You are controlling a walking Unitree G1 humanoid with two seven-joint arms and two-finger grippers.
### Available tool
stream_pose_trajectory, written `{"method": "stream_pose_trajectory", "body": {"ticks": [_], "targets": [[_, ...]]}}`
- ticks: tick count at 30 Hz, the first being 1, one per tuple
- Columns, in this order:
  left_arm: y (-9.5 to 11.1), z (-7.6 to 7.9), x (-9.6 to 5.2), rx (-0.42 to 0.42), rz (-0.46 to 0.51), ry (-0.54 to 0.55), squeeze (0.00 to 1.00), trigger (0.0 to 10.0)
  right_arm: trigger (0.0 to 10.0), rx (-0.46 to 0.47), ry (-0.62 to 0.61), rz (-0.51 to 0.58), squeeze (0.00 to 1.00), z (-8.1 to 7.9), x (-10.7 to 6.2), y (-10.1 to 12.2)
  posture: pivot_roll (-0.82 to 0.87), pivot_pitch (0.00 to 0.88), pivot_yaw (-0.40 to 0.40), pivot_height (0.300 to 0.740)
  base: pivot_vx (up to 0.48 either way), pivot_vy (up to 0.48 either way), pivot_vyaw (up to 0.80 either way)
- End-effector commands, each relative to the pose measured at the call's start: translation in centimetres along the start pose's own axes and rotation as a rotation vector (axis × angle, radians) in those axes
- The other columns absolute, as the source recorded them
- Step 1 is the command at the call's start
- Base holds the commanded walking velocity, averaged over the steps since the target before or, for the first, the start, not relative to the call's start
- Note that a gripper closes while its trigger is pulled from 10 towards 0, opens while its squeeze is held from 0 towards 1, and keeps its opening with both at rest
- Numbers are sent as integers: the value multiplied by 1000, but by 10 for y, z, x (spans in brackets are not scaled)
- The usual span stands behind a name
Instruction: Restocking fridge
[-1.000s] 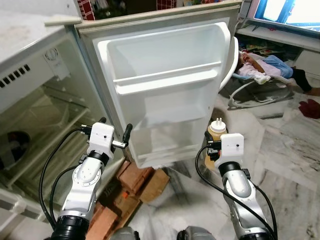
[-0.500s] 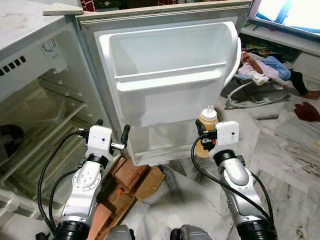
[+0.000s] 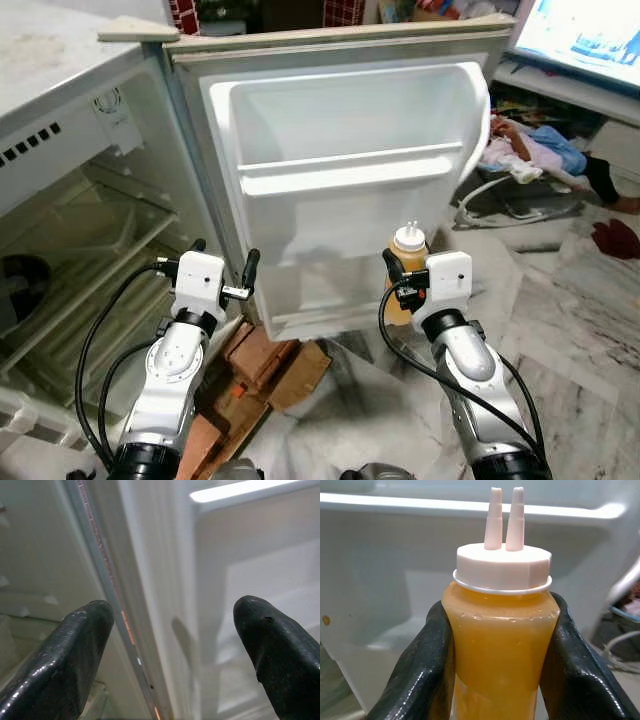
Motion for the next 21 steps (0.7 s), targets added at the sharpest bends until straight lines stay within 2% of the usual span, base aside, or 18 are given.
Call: {"method": "stream_pose_trajectory", "body": {"ticks": [1,9,21], "targets": [[3,-2,-1,1,8,11,0,10000,10000,0,16,36,0,-2,3,10,-10,50,-33,740,349,0,0],[1,1,-6,-8,0,8,0,10000,10000,4,30,27,0,-5,3,8,-1,54,-37,740,281,0,0],[1,2,-10,-27,-7,17,0,10000,10000,12,40,22,0,-6,1,8,-2,68,-40,740,0,0,0]]}}
Point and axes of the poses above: a point about 5 cm out from each wrist's last joint towards the gripper, its own x axis pointing out of the wrist towards the gripper, its own y axis along the axis of the wrist's last joint, z = x × y, the point moved 4 cm from there along x, pointing out of the wrist towards the gripper, and after that the axes turned 6 degrees about x, right-handed, at the moved point
